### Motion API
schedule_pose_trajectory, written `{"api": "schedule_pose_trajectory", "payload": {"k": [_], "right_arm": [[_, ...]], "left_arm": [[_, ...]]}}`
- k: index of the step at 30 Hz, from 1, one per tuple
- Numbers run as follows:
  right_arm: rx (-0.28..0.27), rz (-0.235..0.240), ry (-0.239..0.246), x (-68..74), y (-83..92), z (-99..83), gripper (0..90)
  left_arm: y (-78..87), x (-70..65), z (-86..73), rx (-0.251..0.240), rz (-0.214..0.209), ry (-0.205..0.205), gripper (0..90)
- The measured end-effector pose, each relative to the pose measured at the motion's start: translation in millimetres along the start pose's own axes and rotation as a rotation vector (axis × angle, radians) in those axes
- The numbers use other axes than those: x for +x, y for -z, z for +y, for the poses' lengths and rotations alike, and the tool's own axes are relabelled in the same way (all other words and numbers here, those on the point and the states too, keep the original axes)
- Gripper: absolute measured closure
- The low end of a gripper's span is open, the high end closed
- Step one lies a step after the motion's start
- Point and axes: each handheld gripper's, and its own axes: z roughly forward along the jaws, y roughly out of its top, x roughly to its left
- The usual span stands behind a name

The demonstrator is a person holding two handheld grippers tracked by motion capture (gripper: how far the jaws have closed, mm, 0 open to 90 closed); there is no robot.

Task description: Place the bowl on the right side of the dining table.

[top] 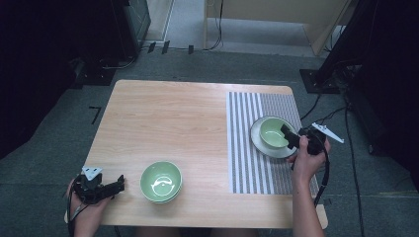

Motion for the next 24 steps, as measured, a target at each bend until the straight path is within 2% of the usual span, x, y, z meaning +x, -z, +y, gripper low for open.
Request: {"api": "schedule_pose_trajectory", "payload": {"k": [4,8,16,24], "right_arm": [[0.006,0.002,0.041,2.7,5.3,-3.8,14.9],[0.015,-0.009,0.057,2.6,12.0,-7.4,15.0],[0.009,-0.038,0.047,-4.8,25.2,-12.6,14.9],[0.018,-0.064,0.055,-7.4,29.5,-18.3,14.9]], "left_arm": [[0.0,0.0,0.0,0.0,0.0,0.0,0.0],[0.0,0.0,0.0,0.0,0.0,0.0,0.0],[0.0,0.0,0.0,0.0,0.0,0.0,0.0],[0.0,0.0,0.0,0.0,0.0,0.0,0.0]]}}
